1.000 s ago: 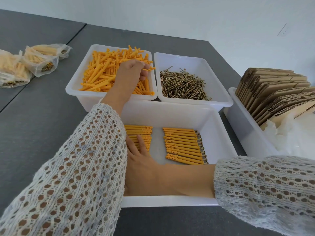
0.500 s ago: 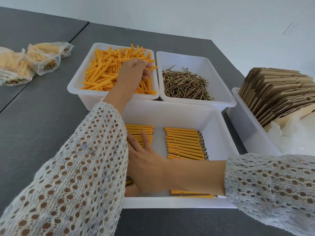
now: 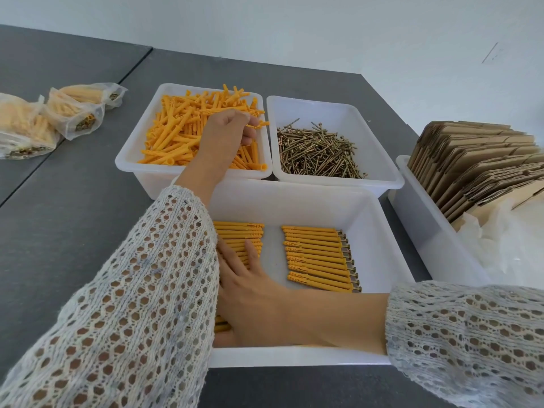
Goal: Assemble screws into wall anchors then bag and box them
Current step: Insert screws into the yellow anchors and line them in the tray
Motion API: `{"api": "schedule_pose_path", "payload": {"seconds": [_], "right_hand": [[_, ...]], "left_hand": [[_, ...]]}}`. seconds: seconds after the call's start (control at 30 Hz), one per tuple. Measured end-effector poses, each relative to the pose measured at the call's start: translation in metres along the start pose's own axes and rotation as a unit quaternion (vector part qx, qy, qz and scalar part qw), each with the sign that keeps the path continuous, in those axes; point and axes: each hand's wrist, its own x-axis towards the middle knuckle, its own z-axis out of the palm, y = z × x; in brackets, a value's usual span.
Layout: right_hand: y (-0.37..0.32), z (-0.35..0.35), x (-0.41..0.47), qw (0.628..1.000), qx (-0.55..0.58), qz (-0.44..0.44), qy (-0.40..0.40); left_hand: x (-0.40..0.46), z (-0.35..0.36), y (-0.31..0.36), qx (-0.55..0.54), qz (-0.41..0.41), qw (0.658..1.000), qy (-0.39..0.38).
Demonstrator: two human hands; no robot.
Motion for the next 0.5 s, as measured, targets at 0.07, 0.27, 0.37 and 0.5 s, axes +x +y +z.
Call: {"api": "schedule_pose_path", "payload": {"seconds": [0.07,0.27,0.37,0.5], "right_hand": [[-0.003,0.001,0.002,1.0,0.007,0.005,-0.002],[-0.009,-0.029,0.001,0.997,0.073,0.015,-0.035],[-0.001,-0.082,0.003,0.999,-0.012,-0.024,0.044],[0.043,-0.144,0.008,0.98,0.042,0.13,0.146]], "left_hand": [[0.0,0.0,0.0,-0.001,-0.002,1.0,0.002],[-0.001,0.001,-0.002,0.023,0.018,1.0,0.01],[-0.002,0.003,-0.004,0.044,0.039,0.998,0.015],[-0.002,0.005,-0.003,0.082,0.059,0.994,0.044]]}}
